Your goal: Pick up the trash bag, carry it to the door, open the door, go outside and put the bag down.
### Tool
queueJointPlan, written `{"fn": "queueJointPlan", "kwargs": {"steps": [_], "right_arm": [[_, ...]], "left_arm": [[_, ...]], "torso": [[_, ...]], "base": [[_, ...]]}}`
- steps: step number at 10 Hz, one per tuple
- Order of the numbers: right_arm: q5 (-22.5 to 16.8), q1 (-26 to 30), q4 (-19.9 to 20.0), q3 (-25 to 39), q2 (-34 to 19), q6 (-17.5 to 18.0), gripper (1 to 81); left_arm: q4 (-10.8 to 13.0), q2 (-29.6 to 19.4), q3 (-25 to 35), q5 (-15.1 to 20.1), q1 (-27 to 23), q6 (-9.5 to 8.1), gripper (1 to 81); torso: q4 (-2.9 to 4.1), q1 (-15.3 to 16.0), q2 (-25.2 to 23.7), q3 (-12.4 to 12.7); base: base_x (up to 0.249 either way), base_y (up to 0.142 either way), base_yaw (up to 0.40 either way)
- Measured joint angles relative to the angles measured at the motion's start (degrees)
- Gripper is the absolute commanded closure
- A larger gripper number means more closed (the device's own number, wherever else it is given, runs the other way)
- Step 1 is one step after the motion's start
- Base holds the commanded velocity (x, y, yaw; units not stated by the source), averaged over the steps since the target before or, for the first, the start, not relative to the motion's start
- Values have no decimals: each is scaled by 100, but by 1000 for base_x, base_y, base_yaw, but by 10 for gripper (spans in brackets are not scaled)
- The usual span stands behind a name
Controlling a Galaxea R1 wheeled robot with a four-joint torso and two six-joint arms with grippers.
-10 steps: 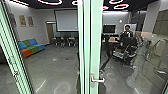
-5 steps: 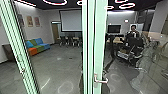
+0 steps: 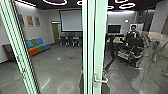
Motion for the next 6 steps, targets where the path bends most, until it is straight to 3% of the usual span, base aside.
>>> {"fn": "queueJointPlan", "kwargs": {"steps": [6], "right_arm": [[0,0,5,-7,11,-2,10]], "left_arm": [[-6,26,-79,2,-30,-2,811]], "torso": [[0,0,0,0]], "base": [[0,0,0]]}}
